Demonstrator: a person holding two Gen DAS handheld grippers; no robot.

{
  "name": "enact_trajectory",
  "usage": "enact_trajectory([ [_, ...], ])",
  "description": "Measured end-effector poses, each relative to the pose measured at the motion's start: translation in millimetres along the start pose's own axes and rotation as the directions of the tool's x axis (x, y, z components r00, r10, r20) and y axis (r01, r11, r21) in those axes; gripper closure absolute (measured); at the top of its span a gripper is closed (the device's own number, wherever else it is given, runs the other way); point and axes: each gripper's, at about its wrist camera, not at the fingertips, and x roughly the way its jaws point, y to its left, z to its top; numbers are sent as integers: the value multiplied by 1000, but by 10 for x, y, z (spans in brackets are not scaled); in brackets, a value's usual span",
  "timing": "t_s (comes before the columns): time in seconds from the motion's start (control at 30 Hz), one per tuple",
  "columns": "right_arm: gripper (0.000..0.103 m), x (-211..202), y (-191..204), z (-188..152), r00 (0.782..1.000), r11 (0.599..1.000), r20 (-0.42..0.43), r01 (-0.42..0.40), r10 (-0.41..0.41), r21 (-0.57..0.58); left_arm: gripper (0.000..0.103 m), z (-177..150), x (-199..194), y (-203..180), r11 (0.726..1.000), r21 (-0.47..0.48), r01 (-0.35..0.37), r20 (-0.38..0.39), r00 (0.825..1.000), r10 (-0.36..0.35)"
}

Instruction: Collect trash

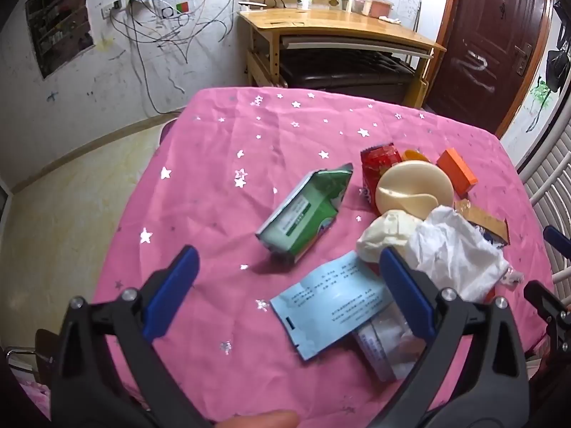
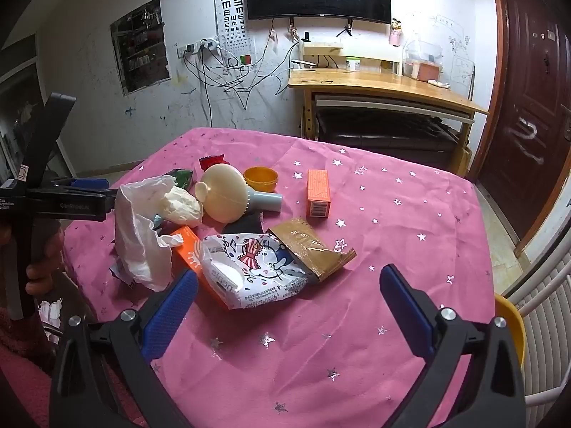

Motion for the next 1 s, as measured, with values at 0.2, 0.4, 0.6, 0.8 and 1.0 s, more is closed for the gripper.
enact_trajectory([
  [0.2,7,10,12,-1,1000,1000,-3,1,-1,-4,6,2,14,5,1000,-2,0,1,1000,0],
  [0.4,7,25,17,-2,1000,1000,-7,8,-8,-6,6,0,-1,0,1000,0,1,0,1000,-1],
  [0.6,7,18,12,-5,1000,1000,-6,5,-5,-4,6,0,2,0,1000,2,0,1,1000,0],
  [0.8,7,28,25,-21,1000,1000,-7,4,-4,-5,6,5,2,3,1000,1,-1,2,1000,1],
  [1.0,7,18,28,-13,1000,1000,-7,5,-5,-6,6,0,2,-1,1000,3,0,2,1000,0],
])
